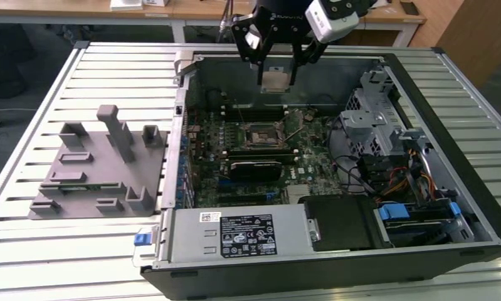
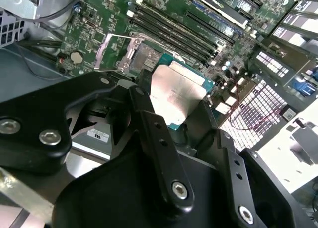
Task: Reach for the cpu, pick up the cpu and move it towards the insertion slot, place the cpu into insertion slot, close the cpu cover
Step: 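Place the cpu into insertion slot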
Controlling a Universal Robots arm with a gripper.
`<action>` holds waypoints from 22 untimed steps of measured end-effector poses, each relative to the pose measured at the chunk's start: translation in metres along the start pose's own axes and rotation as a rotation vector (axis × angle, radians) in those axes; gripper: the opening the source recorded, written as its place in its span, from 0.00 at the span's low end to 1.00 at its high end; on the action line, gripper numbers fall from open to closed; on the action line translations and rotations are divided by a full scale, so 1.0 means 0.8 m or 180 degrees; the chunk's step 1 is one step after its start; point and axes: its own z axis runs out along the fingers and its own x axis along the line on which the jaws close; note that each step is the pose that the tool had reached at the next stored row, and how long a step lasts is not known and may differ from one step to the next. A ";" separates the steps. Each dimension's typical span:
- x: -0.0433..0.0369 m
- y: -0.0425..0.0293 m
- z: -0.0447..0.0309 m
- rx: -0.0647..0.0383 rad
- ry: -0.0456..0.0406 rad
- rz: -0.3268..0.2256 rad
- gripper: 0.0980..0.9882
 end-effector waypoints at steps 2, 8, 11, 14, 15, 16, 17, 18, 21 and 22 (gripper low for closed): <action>0.000 0.0003 0.0001 0.0000 -0.0003 0.0085 0.48; 0.000 0.0009 0.0006 0.0001 -0.0016 0.0355 0.48; 0.000 0.0010 0.0011 0.0001 -0.0022 0.0512 0.48; 0.000 0.0011 0.0017 0.0002 -0.0029 0.0683 0.48; 0.000 0.0011 0.0020 0.0002 -0.0031 0.0738 0.48; 0.000 0.0011 0.0021 0.0003 -0.0033 0.0795 0.48; 0.000 0.0011 0.0025 0.0003 -0.0035 0.0852 0.48; 0.000 0.0010 0.0029 0.0002 -0.0038 0.0914 0.48; 0.000 0.0010 0.0037 0.0003 -0.0045 0.1086 0.48; 0.000 0.0010 0.0041 0.0003 -0.0047 0.1143 0.48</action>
